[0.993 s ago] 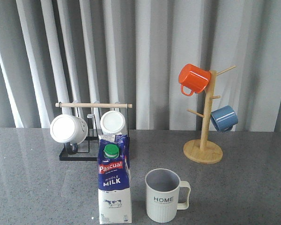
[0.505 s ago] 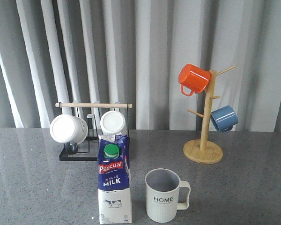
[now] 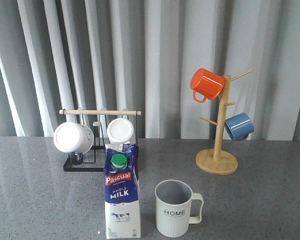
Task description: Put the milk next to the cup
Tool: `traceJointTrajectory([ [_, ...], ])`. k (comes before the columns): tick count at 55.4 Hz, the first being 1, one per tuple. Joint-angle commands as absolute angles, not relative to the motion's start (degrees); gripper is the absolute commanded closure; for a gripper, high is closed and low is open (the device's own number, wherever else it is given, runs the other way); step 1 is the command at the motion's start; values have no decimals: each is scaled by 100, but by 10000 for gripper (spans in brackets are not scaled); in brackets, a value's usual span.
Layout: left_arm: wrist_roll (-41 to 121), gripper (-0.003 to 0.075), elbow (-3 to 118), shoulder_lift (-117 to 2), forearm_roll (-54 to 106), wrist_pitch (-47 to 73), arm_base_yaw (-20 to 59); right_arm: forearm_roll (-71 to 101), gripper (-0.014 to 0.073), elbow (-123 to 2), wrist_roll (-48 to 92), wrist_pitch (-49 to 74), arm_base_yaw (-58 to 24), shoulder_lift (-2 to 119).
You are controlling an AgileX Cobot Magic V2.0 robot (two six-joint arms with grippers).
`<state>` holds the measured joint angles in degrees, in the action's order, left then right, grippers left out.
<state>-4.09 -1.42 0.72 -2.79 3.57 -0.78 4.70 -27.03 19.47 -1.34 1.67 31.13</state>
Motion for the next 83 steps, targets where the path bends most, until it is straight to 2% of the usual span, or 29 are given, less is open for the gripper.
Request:
traceJointTrajectory([
  [1,-428,727,-53,130,-223,-43,-68,-159,596,-2092,1178,-751,180,2618],
  [21,-428,727,-53,130,-223,-43,-68,-626,596,140,71,-952,180,643],
  [32,-428,727,-53,130,-223,-43,-68,-635,596,206,-285,-333,180,-102],
  [49,-428,727,-53,130,-223,-35,-68,-574,596,206,-707,-323,180,-132],
  [83,-428,727,-53,130,-223,-35,-68,-573,596,206,-709,-359,180,-127],
])
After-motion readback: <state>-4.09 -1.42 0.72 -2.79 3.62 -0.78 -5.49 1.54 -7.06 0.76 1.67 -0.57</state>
